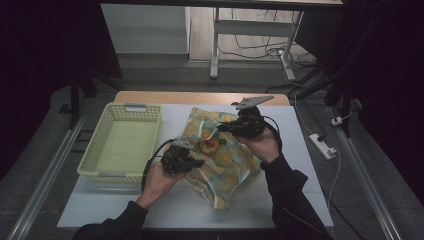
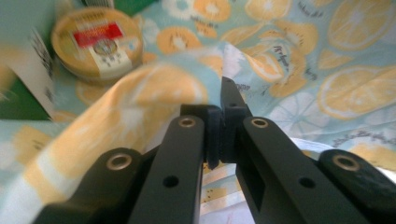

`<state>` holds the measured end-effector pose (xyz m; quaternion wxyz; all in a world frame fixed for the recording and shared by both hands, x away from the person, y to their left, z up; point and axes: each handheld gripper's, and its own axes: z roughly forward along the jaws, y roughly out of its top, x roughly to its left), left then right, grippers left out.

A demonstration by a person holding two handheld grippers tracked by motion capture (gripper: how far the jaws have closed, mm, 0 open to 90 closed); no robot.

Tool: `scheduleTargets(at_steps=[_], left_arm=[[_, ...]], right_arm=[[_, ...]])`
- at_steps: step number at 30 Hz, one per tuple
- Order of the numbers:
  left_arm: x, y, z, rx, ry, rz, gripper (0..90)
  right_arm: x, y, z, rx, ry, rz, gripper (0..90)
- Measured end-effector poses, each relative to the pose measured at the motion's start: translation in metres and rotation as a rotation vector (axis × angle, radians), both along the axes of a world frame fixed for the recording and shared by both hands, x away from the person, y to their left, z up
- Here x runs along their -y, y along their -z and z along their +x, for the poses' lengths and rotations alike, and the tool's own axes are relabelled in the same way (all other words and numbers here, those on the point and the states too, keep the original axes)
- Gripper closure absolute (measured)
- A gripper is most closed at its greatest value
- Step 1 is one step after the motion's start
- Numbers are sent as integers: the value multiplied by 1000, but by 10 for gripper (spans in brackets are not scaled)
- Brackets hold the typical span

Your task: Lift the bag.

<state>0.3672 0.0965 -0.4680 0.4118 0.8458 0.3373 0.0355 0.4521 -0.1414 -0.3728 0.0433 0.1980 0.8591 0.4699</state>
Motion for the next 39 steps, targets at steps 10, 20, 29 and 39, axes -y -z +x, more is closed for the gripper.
scheduleTargets(at_steps=[10, 20, 29, 39], left_arm=[[-23, -66, 5, 92, -38, -20, 893], [-38, -131, 24, 152, -79, -52, 894], [-45, -179, 39, 202, -126, -62, 894], [-48, -219, 55, 257, -179, -71, 894]], right_arm=[[-7, -14, -1, 18, -21, 12, 900], [-13, -41, -1, 54, -31, 31, 900], [-20, -74, -1, 103, -20, 49, 900], [-31, -107, -1, 157, -4, 76, 900]])
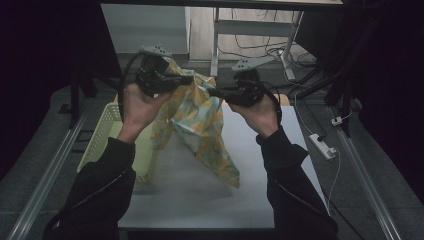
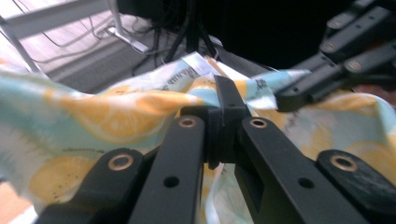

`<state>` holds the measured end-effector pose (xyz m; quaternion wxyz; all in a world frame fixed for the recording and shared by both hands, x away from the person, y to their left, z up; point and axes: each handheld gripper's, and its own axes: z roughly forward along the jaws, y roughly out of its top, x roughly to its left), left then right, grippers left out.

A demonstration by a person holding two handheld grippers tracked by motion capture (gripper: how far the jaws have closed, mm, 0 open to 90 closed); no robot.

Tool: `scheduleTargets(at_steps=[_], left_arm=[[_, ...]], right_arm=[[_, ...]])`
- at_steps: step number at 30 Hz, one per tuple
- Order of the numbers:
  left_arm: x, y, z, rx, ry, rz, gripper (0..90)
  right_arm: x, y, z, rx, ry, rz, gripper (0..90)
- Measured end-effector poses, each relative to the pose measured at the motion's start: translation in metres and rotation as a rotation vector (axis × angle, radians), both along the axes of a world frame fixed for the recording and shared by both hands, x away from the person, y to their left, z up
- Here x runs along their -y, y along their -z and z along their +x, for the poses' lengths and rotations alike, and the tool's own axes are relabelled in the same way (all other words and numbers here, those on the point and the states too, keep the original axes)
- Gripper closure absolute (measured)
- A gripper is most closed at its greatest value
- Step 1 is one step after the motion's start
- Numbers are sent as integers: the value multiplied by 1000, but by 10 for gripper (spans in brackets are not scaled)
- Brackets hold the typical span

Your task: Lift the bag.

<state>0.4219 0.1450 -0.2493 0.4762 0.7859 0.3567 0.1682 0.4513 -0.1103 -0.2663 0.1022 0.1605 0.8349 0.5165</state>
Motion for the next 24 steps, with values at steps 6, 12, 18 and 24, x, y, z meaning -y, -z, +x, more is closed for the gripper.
scheduleTargets(at_steps=[6, 12, 18, 24], left_arm=[[-2, -20, 5, 44, -23, -13, 893], [2, -11, 10, 64, -9, 6, 893], [4, 20, 21, 13, 0, 26, 892], [4, 42, 27, -16, 28, 30, 890]], right_arm=[[-5, -21, -5, 44, 25, 27, 900], [-12, -18, -8, 66, 39, 13, 900], [-17, 10, 1, 26, 53, -26, 900], [-21, 36, 9, -12, 46, -47, 900]])
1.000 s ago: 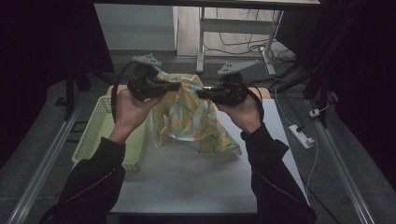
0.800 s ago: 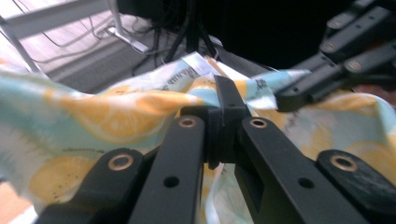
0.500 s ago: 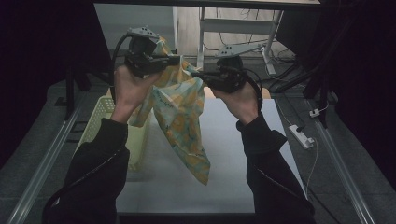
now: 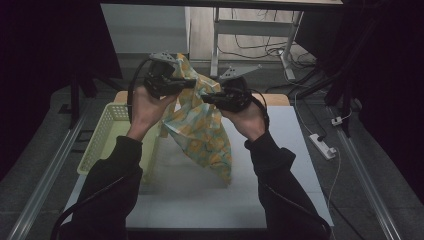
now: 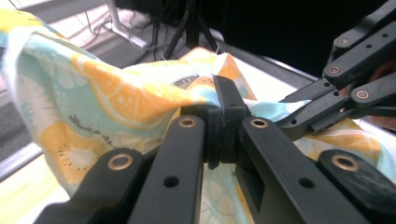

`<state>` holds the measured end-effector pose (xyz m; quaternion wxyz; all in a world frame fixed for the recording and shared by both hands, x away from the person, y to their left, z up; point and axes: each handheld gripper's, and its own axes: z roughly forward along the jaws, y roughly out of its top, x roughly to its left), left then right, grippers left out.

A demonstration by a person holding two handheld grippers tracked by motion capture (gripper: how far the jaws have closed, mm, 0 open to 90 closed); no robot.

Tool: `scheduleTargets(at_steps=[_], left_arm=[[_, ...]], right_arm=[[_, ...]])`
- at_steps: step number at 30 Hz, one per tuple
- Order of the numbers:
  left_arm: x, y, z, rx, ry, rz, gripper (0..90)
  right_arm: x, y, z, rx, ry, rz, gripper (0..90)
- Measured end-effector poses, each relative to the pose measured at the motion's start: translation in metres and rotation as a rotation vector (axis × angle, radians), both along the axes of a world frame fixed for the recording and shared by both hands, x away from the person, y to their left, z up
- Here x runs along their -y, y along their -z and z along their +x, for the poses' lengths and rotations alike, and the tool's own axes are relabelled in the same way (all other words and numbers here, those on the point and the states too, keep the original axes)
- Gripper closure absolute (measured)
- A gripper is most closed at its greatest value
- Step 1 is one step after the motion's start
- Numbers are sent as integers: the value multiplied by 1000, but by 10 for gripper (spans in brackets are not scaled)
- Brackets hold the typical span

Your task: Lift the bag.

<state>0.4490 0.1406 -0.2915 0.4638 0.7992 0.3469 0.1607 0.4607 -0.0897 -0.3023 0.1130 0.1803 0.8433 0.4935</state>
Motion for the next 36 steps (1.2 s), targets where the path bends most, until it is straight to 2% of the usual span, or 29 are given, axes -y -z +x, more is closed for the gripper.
scheduleTargets(at_steps=[5, 8, 9, 12, 17, 21, 25, 28, 36], left_arm=[[1, 15, 0, -16, 10, 58, 885], [1, 26, 2, -31, 11, 109, 882], [0, 30, 2, -38, 13, 112, 881], [-1, 41, 4, -59, 13, 93, 878], [-2, 58, 9, -104, 26, 109, 866], [-2, 66, 8, -118, 36, 124, 838], [-5, 68, 7, -125, 35, 128, 790], [-8, 68, 6, -137, 39, 104, 741], [-15, 67, -6, -153, 48, 80, 605]], right_arm=[[-6, 17, 2, -22, 0, -35, 899], [-8, 27, 6, -39, 0, -51, 898], [-8, 31, 7, -50, 1, -53, 897], [-9, 40, 11, -70, -2, -62, 894], [-11, 56, 15, -97, 5, -77, 889], [-13, 66, 17, -122, 10, -74, 871], [-14, 68, 17, -130, 12, -64, 834], [-13, 66, 15, -126, 12, -55, 811], [-7, 62, 11, -117, 19, -24, 696]])
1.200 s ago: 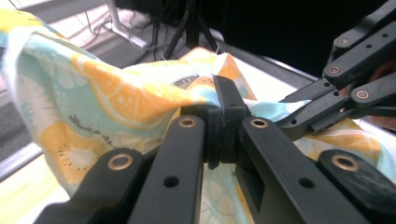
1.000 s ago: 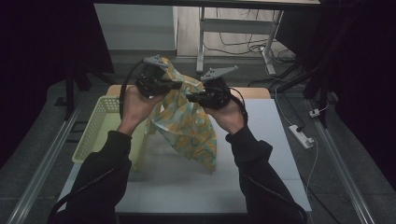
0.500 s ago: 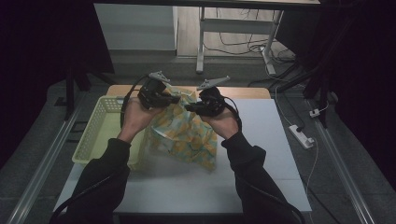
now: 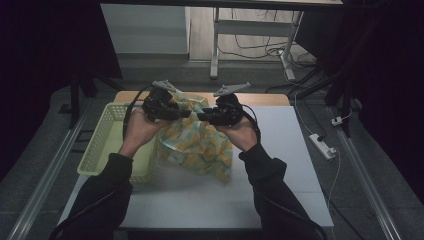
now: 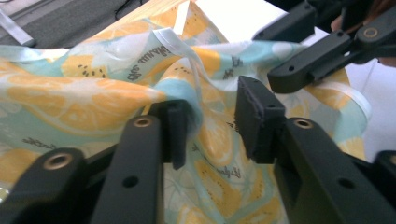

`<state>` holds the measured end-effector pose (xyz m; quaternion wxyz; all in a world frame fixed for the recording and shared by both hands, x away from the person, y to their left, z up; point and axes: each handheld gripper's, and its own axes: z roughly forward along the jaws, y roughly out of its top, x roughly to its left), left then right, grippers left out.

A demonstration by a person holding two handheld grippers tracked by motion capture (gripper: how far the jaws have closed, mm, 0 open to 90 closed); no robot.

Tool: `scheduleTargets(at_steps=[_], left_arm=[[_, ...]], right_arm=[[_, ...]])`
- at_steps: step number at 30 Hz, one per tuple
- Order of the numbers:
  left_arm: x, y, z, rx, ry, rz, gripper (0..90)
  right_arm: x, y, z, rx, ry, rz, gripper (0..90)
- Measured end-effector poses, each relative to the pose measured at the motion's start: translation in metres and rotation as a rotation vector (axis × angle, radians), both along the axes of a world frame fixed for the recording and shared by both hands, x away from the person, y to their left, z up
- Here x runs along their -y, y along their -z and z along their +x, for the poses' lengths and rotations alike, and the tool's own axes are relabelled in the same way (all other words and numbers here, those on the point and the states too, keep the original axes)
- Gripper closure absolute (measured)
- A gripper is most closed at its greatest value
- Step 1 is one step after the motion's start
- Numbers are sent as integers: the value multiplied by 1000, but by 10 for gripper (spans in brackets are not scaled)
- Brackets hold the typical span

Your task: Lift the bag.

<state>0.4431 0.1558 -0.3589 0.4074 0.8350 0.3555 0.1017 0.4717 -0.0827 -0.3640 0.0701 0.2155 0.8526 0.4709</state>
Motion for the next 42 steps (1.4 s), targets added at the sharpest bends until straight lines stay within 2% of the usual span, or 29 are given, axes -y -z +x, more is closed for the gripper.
scheduleTargets(at_steps=[6, 11, 18, 23, 28, 34, 38, 42], left_arm=[[-9, -4, -12, 3, -3, -33, 485], [-19, -6, -22, 23, -16, -59, 370], [-32, -6, -37, 49, -27, -62, 204], [-40, -6, -50, 60, -33, -53, 121], [-47, -3, -61, 64, -52, -11, 69], [-58, 9, -67, 43, -81, -45, 25], [-65, 18, -72, 39, -98, -72, 0], [-70, 26, -78, 33, -108, -72, 0]], right_arm=[[7, -6, -4, 8, -10, 33, 612], [12, -6, -7, 9, -14, 43, 528], [18, 0, -9, -15, -27, 34, 427], [23, 4, -12, 1, -21, 35, 363], [28, 7, -16, 3, -22, 41, 324], [32, 12, -19, 9, -10, 52, 254], [33, 17, -22, 9, -4, 36, 212], [36, 23, -25, 3, 0, 40, 165]])
